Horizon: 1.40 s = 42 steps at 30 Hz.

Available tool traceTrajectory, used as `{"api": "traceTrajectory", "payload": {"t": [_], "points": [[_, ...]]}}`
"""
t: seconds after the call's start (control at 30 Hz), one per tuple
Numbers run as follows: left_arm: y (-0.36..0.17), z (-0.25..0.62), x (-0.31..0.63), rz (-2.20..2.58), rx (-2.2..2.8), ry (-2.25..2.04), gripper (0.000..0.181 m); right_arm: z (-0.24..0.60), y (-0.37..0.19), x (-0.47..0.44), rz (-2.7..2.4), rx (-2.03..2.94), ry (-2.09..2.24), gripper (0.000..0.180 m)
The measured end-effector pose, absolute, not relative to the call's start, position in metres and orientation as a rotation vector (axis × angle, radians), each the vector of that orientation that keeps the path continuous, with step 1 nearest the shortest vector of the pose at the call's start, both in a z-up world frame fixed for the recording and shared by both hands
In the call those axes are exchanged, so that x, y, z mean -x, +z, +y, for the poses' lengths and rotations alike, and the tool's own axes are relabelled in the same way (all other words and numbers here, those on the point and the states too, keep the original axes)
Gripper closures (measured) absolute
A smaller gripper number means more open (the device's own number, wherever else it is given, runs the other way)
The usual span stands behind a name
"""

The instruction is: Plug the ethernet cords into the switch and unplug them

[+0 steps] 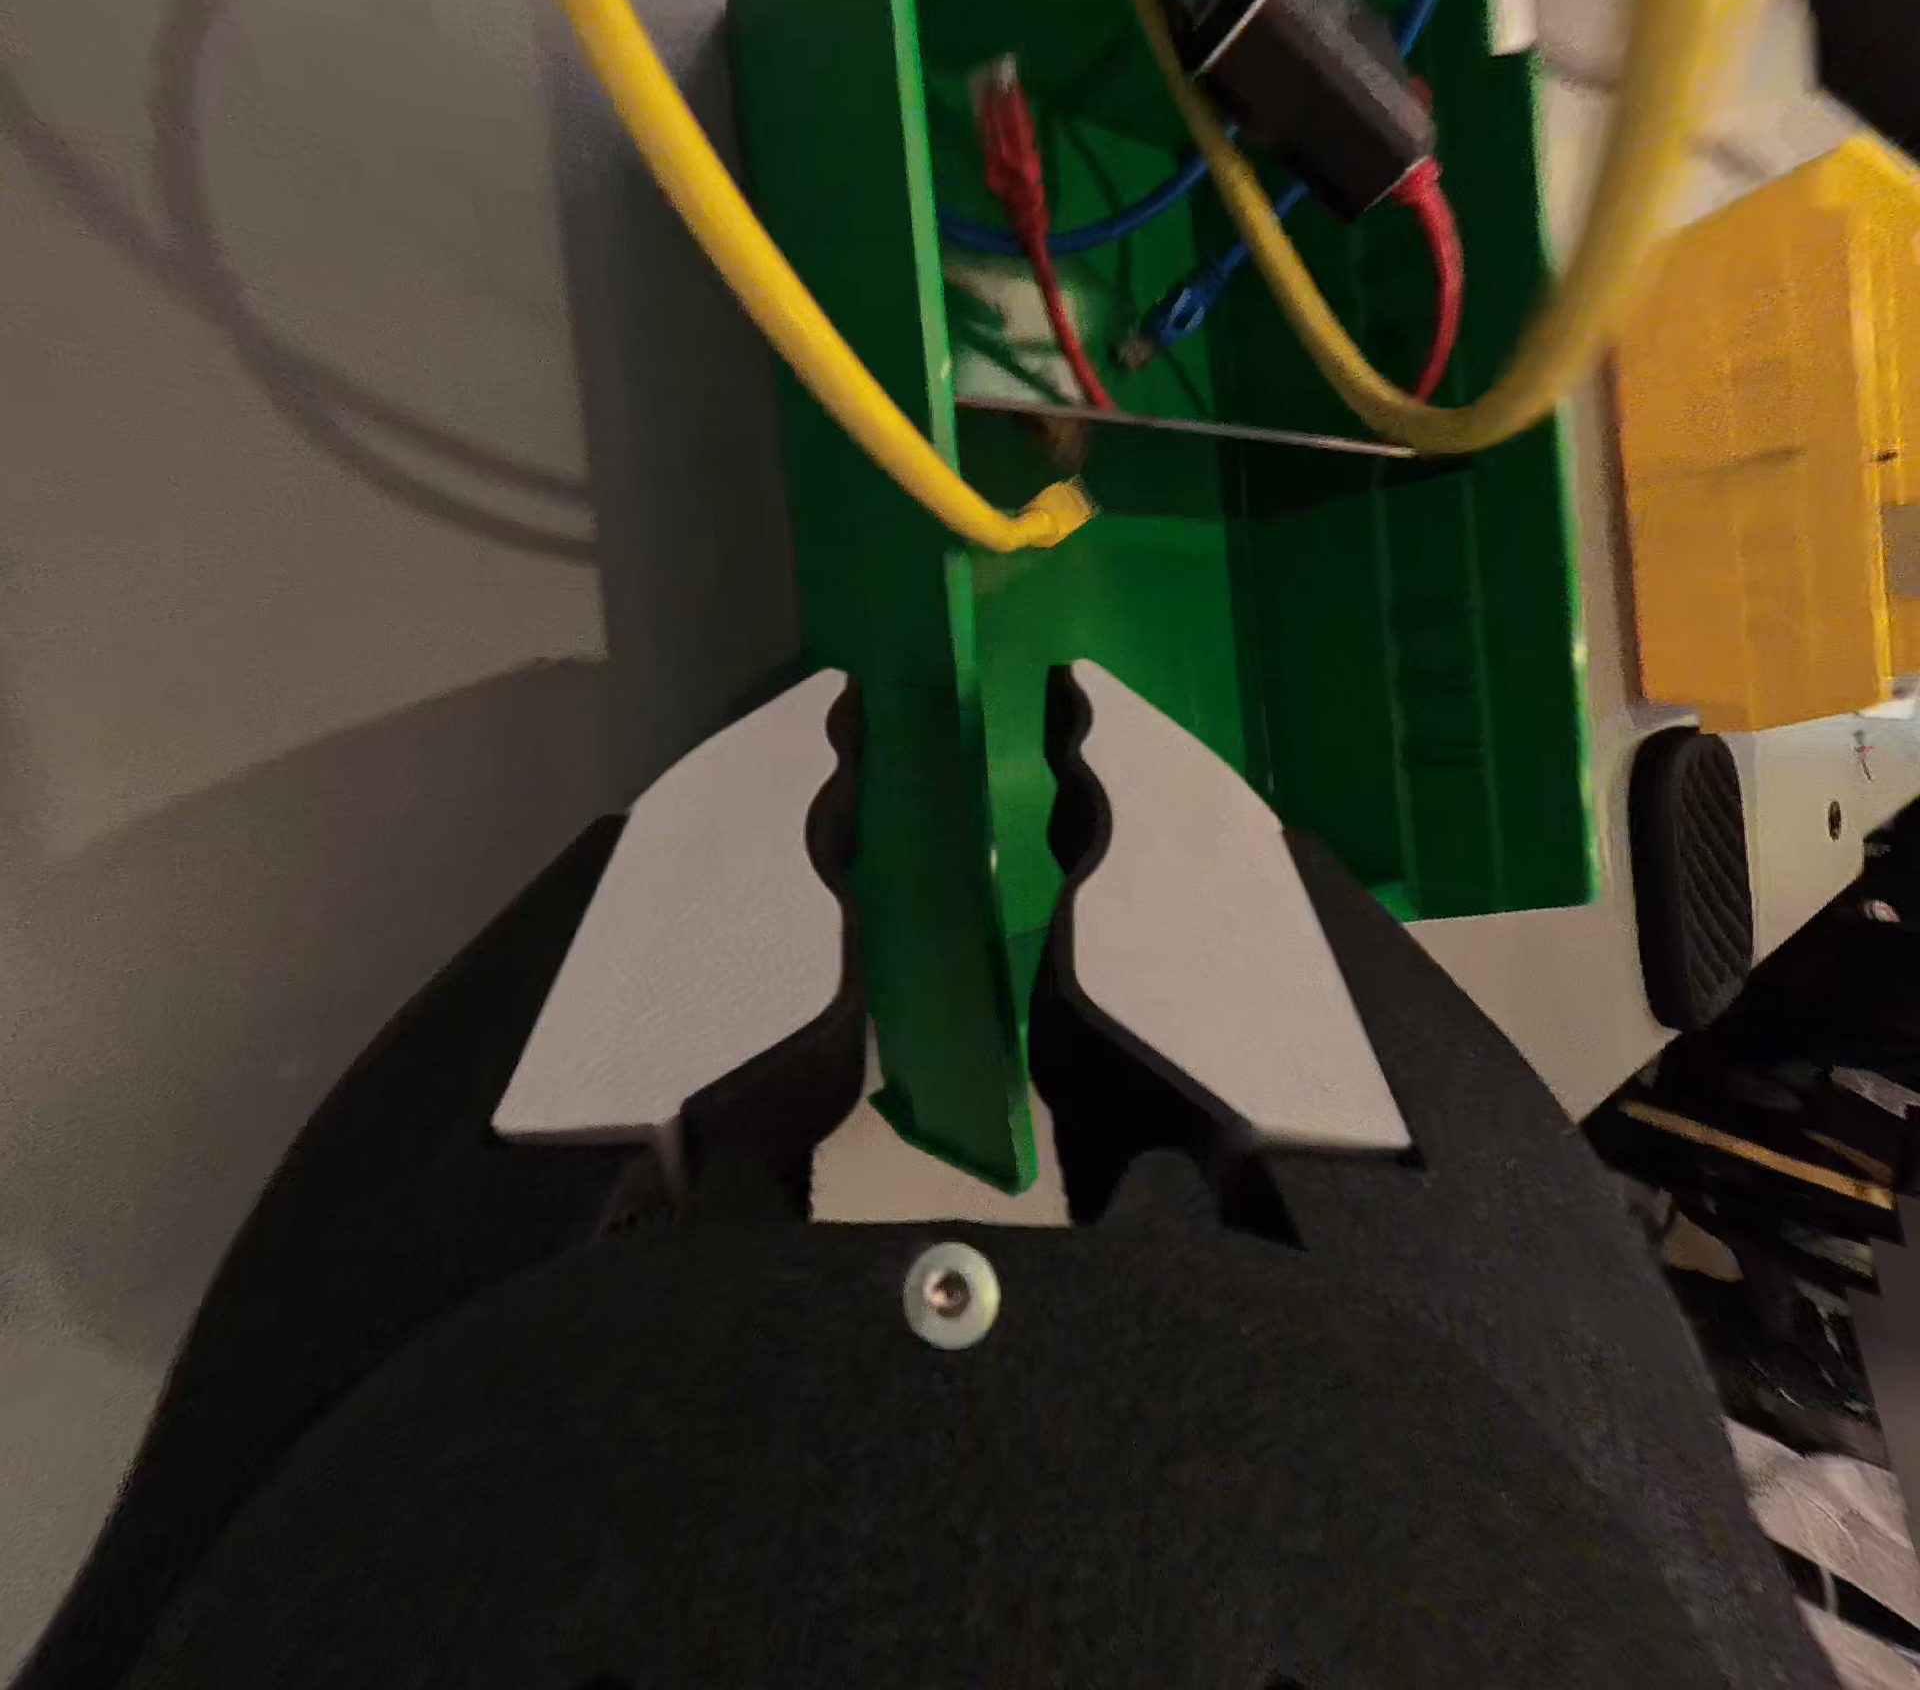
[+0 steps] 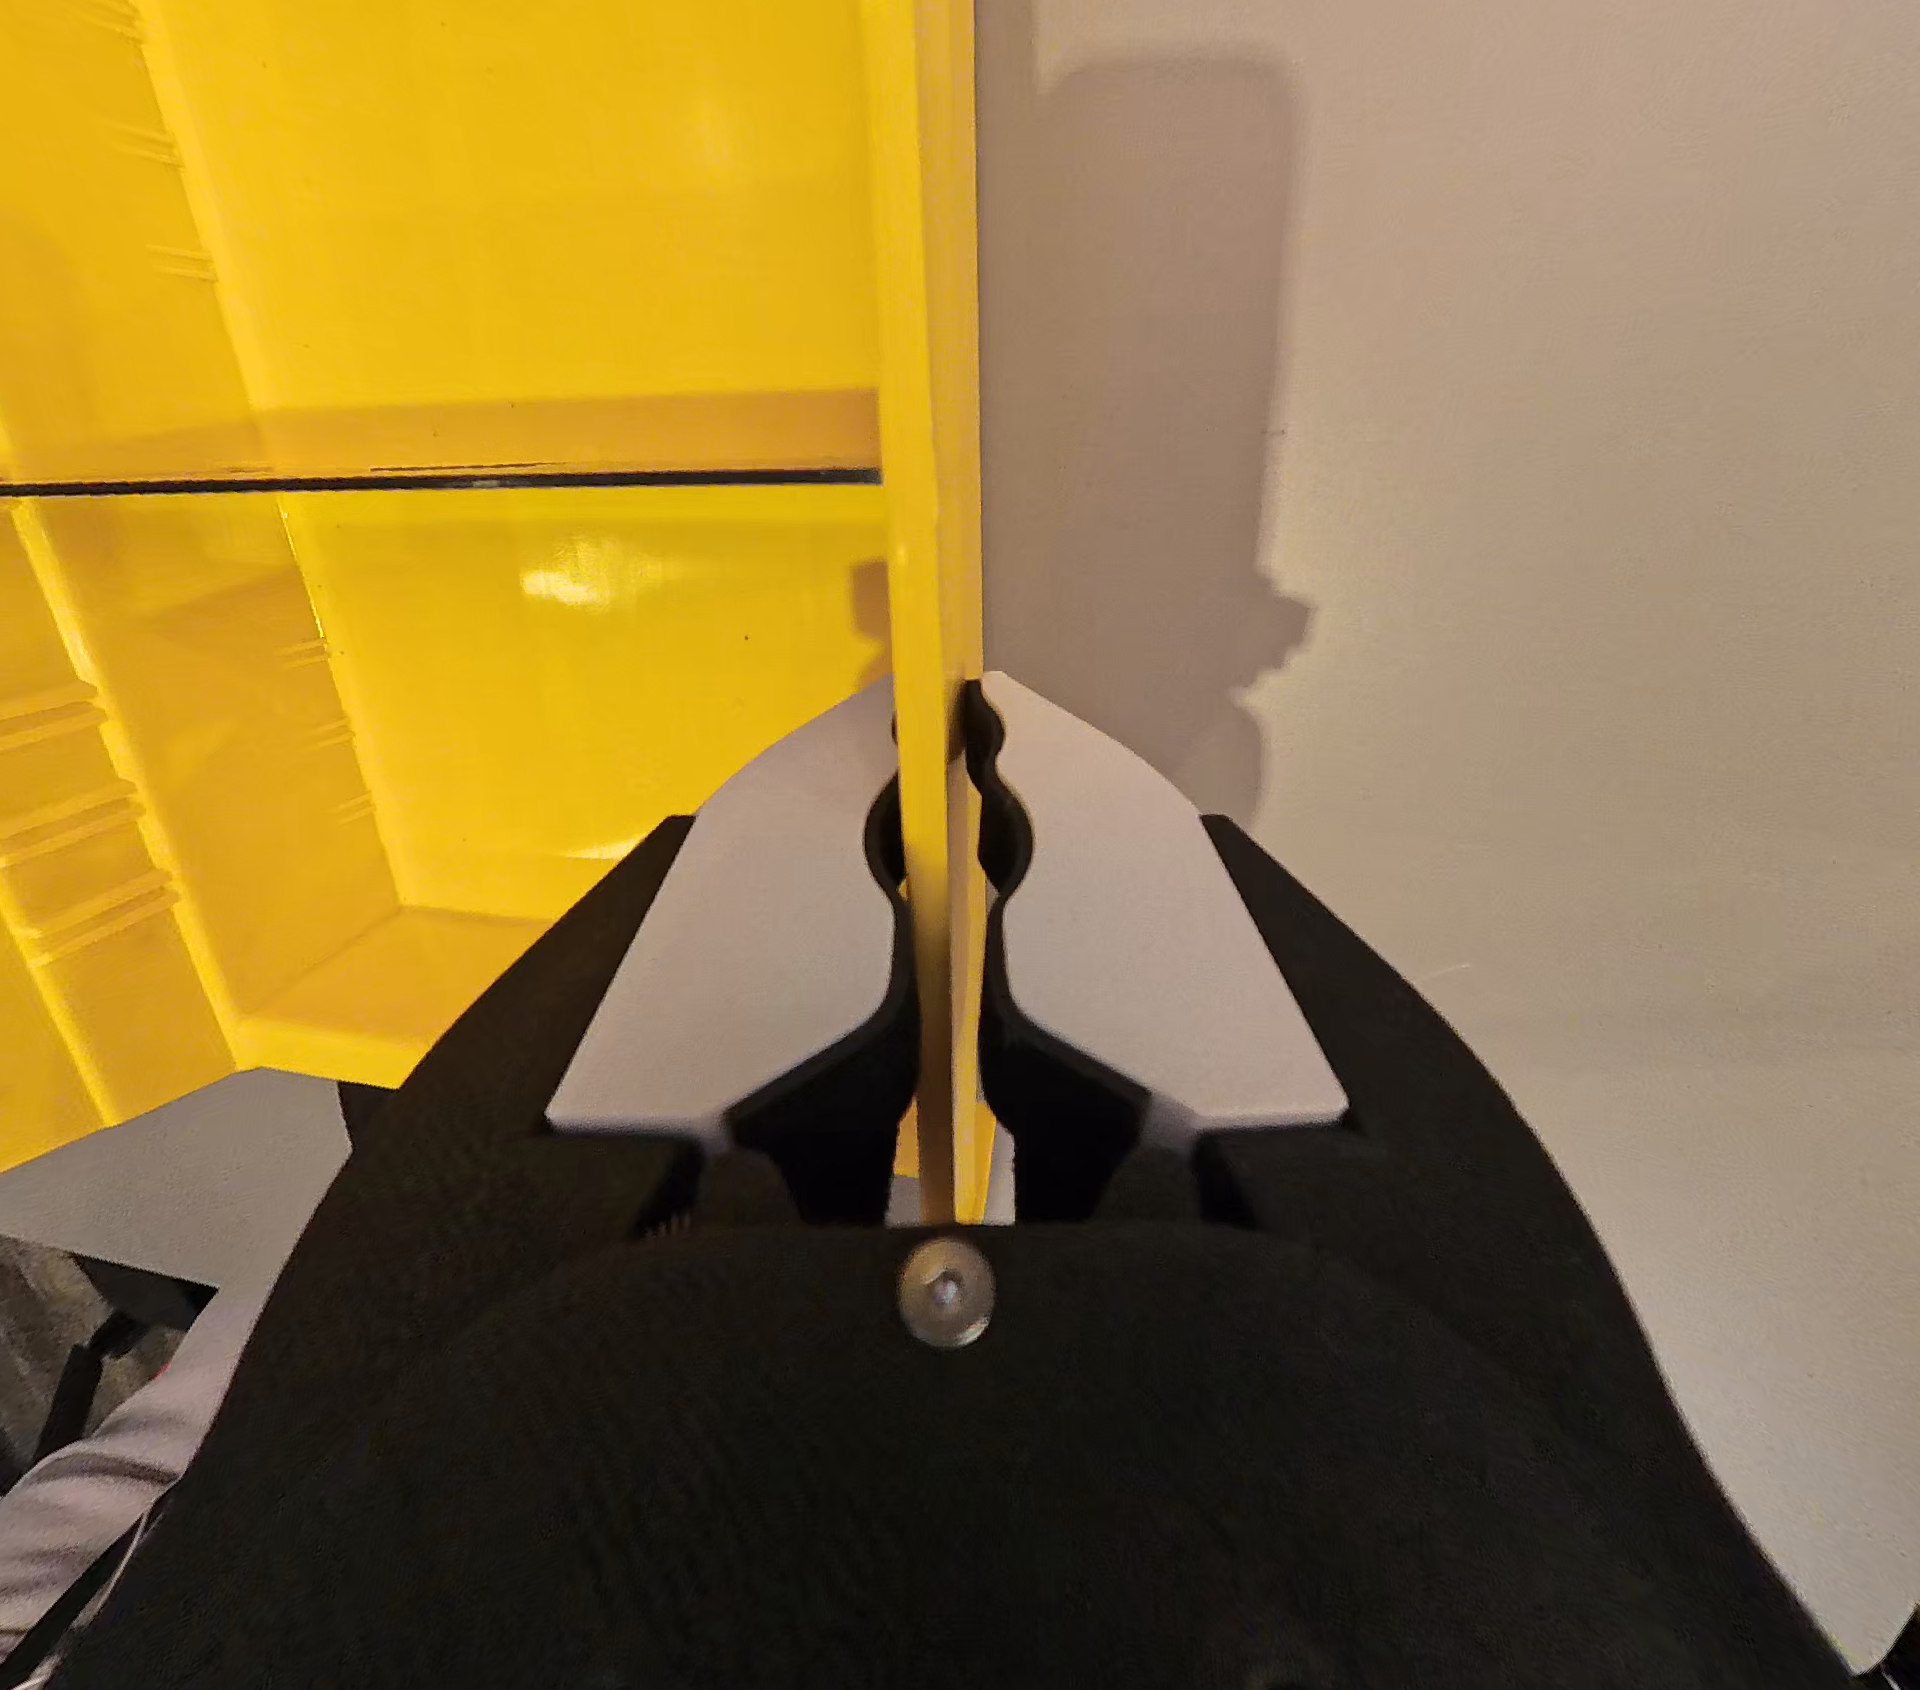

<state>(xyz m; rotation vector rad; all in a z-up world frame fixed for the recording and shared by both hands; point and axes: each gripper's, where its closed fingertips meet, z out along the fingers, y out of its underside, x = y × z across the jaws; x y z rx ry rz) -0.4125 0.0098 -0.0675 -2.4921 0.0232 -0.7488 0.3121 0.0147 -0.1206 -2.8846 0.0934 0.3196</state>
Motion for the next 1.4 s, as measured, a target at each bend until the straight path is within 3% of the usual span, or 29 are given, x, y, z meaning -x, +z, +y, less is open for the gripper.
{"api": "traceTrajectory", "payload": {"t": [0.1, 0.23, 0.37, 0.53, 0.9, 1.07, 1.33, 1.4], "points": [[-0.04, 0.01, 0.425, 0.106, 2.319, -0.666, 0.145, 0.015, -0.12, -0.312, 0.123, 2.873, 0.343, 0.172], [0.015, 0.01, 0.448, 0.357, 2.032, -0.245, 0.144, 0.016, -0.12, -0.316, 0.186, 2.872, 0.349, 0.172], [0.061, 0.006, 0.414, 0.694, 1.719, 0.188, 0.135, 0.019, -0.121, -0.323, 0.125, 2.861, 0.258, 0.173], [0.035, 0.031, 0.332, 1.112, 1.676, 0.443, 0.106, 0.014, -0.12, -0.316, 0.053, 2.848, 0.27, 0.158], [-0.053, 0.121, 0.298, 1.602, 1.722, 0.872, 0.126, 0.009, -0.12, -0.312, 0.051, 2.844, 0.295, 0.154], [-0.059, 0.14, 0.309, 1.666, 1.654, 1.126, 0.139, 0.009, -0.119, -0.309, 0.02, 2.838, 0.314, 0.151], [-0.06, 0.154, 0.323, 1.689, 1.582, 1.334, 0.143, 0.008, -0.118, -0.307, -0.011, 2.832, 0.333, 0.147], [-0.059, 0.154, 0.326, 1.703, 1.568, 1.366, 0.154, 0.008, -0.118, -0.307, -0.012, 2.831, 0.339, 0.147]]}}
